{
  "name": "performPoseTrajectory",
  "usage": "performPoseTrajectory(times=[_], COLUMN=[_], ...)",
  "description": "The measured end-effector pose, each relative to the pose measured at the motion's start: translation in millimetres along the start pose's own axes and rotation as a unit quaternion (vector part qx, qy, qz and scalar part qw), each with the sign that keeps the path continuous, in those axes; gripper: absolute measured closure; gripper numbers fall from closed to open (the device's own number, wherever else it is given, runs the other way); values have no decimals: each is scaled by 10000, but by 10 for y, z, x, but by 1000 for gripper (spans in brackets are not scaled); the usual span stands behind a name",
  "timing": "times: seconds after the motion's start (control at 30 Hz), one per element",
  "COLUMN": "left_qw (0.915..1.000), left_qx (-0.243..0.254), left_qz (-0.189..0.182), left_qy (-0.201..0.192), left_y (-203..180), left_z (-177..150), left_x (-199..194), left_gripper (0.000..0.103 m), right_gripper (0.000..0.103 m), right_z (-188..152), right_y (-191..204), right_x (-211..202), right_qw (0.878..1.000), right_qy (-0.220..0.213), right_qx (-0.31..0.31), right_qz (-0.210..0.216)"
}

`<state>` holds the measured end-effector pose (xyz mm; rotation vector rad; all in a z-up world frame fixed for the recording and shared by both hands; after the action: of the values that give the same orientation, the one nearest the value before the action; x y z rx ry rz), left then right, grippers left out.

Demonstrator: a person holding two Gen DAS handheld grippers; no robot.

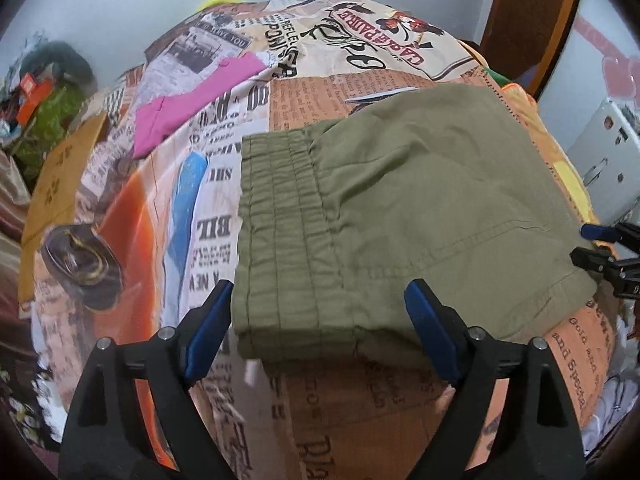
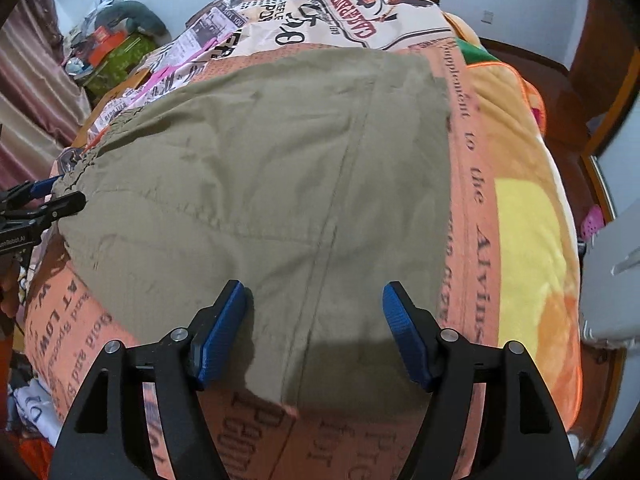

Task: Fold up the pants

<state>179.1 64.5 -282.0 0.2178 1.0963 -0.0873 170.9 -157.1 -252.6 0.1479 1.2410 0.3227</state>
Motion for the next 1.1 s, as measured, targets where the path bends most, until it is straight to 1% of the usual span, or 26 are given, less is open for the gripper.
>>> performPoseTrajectory(times=[0.13,0.27,0.43,0.53,0.63,0.77,0.9,1.03,1.1], left_qw=[9996,9993,9989,9979,9960,9918,9886,9815,9790], left_qx=[-249,-329,-427,-554,-719,-927,-1116,-1394,-1485], left_qz=[-155,-168,-99,-155,-328,-747,-943,-1292,-1385], left_qy=[35,46,-146,-298,-422,-474,-371,-225,-196], left_y=[25,31,80,109,90,-20,-85,-108,-124], left_z=[-59,-51,-30,-36,-82,-187,-260,-330,-342], left_x=[-20,-100,-320,-446,-538,-539,-447,-311,-258], left_gripper=[16,16,16,16,16,16,16,16,16], right_gripper=[35,35,35,35,35,35,35,35,35], right_z=[-27,-4,88,181,242,290,294,223,190], right_y=[-2,89,325,490,655,851,984,989,967], right_x=[-43,-92,-271,-410,-535,-579,-452,-240,-155], right_qw=[9999,9997,9978,9957,9927,9890,9884,9905,9914], right_qy=[-94,-209,-546,-807,-1044,-1224,-1207,-1007,-945], right_qx=[88,-52,-381,-430,-454,-567,-752,-827,-847], right_qz=[-75,-140,-37,163,402,607,534,437,310])
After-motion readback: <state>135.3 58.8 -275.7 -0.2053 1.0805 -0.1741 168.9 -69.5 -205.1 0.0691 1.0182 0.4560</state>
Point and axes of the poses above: each gripper's, at about its wrist camera, not at the fingertips, and x roughly the way its jaws point, y to its left, z to its top, the point moved 5 cm from there along x, roughly the way its jaws point, and after that the axes turned 15 degrees about x, right-handed, at the moved point
